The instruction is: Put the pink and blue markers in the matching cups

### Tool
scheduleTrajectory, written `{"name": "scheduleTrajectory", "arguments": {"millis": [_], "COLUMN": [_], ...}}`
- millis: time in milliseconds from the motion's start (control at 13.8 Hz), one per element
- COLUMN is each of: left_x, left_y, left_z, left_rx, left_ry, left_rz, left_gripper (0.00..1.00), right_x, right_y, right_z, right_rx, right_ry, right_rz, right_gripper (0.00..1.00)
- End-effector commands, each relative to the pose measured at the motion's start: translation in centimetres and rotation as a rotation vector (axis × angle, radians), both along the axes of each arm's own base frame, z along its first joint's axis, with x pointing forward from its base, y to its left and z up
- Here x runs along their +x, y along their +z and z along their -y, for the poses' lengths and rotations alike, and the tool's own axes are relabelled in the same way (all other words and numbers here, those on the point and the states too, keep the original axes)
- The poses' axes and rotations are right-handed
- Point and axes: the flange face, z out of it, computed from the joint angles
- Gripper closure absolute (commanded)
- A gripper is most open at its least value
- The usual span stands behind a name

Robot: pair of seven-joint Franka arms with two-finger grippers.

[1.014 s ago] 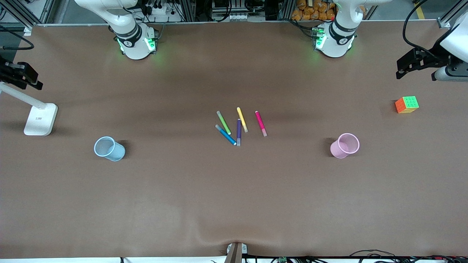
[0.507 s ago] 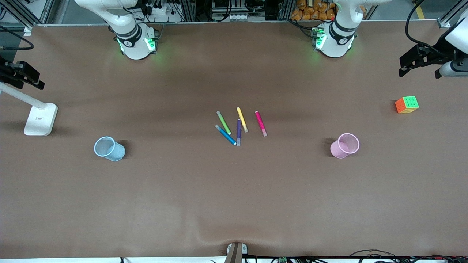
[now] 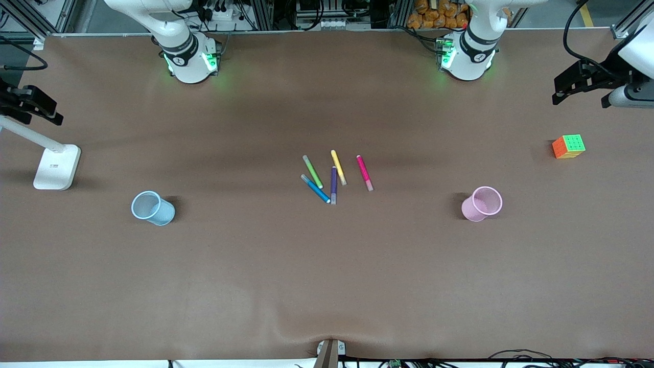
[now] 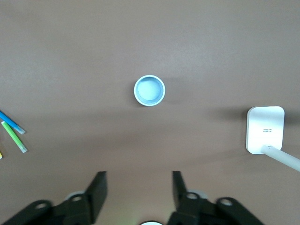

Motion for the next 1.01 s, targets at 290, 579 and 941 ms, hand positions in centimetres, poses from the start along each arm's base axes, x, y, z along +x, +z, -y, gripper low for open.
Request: {"name": "scheduleTrajectory", "arguments": {"millis": [290, 579, 941], "left_x": [0.4, 0.6, 0.1], "left_y": [-0.5, -1.0, -1.4], "left_z": [0.3, 1.8, 1.8], "left_rx": [-0.011, -0.007, -0.001], "left_ry": [-0.003, -0.007, -0.004], "left_rz": [-0.033, -0.050, -0.091], "left_gripper": [0.00, 0.00, 0.00], "right_x": [-0.5, -0.6, -0.5], "right_y": [0.2, 0.1, 0.1], "right_z": [0.3, 0.5, 1.0], "right_rx": [-0.012, -0.009, 0.000], "right_ry": [-0.011, -0.008, -0.013], "right_rz": [0.000, -0.001, -0.001], "right_gripper": [0.12, 0.13, 0.59]}}
